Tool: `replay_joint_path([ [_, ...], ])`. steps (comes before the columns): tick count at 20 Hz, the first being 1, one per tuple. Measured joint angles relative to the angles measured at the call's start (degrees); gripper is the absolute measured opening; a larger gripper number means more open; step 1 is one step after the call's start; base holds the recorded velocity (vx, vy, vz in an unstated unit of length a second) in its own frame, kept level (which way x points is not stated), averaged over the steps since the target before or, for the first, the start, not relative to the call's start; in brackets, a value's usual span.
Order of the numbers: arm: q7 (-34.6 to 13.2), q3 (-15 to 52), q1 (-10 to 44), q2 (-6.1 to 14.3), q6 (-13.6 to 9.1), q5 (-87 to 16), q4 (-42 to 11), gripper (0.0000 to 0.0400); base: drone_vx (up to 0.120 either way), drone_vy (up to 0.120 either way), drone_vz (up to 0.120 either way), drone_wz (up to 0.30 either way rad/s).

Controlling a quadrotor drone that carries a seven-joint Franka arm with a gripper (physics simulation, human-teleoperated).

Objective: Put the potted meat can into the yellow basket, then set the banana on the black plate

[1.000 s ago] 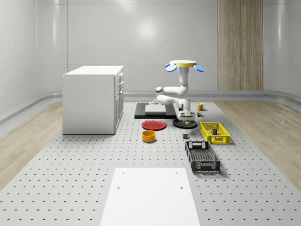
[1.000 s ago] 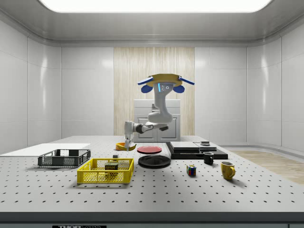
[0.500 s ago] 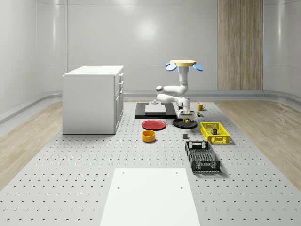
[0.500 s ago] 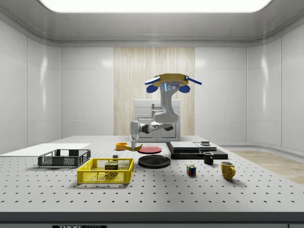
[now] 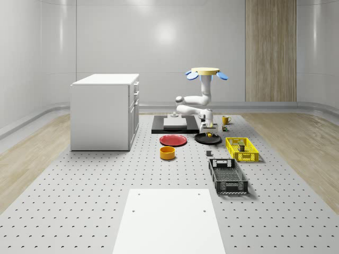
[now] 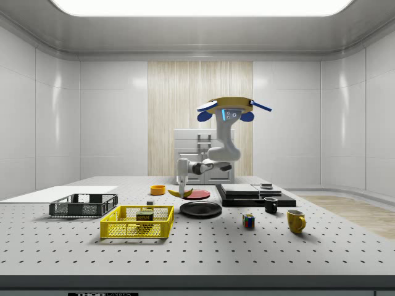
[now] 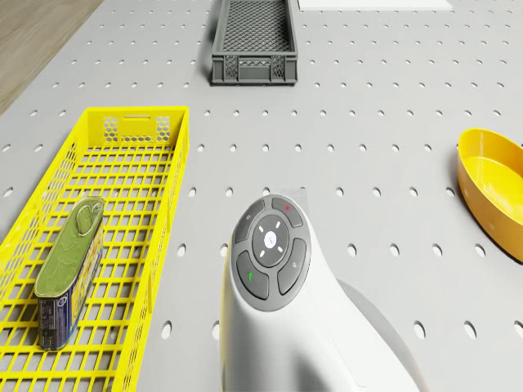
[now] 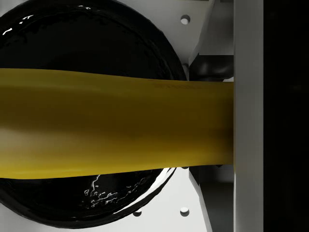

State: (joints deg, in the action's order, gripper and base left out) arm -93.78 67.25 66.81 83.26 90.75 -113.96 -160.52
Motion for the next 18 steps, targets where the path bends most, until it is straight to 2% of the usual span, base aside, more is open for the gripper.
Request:
replay_joint_path([
  [15, 0.01, -0.01, -0.02, -0.04, -0.03, -0.02, 0.0, 0.0201, -0.12, 0.0, 0.0, 0.0],
  [18, 0.02, -0.44, 0.05, -0.03, 0.17, -0.42, 0.16, 0.0201, -0.027, 0.0, 0.0, 0.0],
])
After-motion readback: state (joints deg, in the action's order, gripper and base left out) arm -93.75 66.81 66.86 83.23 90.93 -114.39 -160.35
